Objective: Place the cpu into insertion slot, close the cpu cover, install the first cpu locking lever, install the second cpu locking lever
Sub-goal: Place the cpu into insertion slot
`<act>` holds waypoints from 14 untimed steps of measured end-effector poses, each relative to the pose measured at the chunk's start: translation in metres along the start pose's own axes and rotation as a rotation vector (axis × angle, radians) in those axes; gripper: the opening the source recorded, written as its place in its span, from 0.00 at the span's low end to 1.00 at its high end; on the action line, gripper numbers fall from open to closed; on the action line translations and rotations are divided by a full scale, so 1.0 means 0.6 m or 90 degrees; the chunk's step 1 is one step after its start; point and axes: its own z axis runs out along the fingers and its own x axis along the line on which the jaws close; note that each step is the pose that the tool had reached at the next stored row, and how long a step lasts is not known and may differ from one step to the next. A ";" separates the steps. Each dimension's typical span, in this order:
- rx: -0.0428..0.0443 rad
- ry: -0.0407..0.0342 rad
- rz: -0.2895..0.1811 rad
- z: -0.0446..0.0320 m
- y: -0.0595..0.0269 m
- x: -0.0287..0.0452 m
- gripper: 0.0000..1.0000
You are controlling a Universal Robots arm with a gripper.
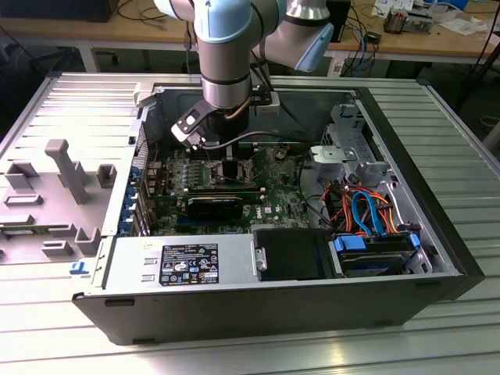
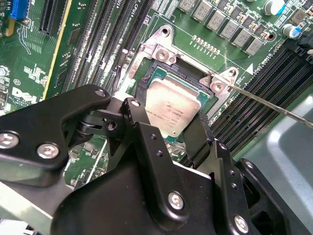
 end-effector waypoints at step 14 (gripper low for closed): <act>0.0001 0.0000 0.000 0.000 0.000 -0.001 0.54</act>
